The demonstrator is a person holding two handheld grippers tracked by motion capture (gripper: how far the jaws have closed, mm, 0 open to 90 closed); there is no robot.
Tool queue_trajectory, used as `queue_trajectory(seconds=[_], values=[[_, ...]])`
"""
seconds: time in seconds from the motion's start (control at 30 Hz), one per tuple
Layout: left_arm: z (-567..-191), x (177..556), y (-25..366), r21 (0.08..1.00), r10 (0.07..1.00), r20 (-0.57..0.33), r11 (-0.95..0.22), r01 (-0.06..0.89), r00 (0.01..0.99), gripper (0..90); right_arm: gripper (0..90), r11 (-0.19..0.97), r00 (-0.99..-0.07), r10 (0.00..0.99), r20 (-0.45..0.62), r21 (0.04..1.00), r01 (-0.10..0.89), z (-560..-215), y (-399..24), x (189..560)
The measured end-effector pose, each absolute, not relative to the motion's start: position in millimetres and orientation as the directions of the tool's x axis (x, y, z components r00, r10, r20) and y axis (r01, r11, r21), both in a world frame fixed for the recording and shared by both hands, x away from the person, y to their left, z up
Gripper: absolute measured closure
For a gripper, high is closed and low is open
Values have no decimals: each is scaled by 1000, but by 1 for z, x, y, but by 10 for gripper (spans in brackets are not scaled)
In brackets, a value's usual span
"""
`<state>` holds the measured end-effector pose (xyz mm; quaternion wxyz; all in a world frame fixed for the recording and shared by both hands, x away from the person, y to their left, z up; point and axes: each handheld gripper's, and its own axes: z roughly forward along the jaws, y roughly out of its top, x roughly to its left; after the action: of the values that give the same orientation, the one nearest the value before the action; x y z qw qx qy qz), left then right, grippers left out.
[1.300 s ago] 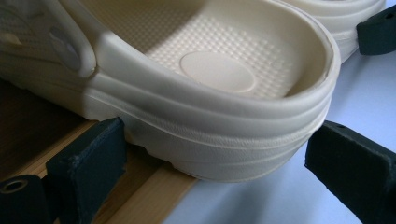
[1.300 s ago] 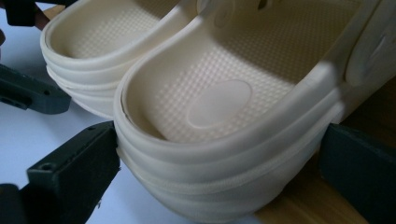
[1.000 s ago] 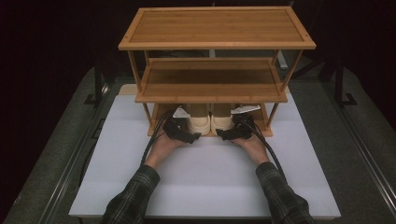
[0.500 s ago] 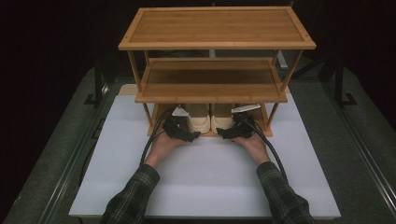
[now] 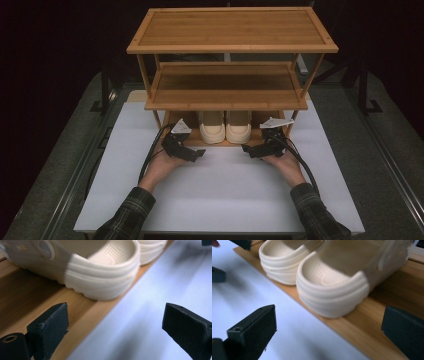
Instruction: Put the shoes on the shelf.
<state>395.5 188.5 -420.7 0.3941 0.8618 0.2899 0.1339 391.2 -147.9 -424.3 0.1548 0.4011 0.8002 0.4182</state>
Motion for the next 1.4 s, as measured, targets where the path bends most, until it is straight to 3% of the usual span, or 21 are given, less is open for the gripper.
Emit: queue_trajectory(seconds=[0.33, 0.77, 1.07, 1.4], values=[[-413, 349, 232, 758, 617, 50, -535, 372, 785, 66, 0, 348, -621, 783, 34, 804, 483, -420, -183, 350], [-422, 293, 287, 710, 634, 92, -583, 396, 768, 66, 0, 361, -591, 807, 22, 773, 522, -428, -227, 300], [-435, 273, 313, 670, 662, 86, -592, 449, 745, 65, 0, 363, -546, 838, 11, 737, 571, -442, -263, 275], [-446, 268, 331, 679, 695, 56, -553, 483, 717, 63, 0, 387, -536, 844, 2, 689, 613, -457, -276, 273]])
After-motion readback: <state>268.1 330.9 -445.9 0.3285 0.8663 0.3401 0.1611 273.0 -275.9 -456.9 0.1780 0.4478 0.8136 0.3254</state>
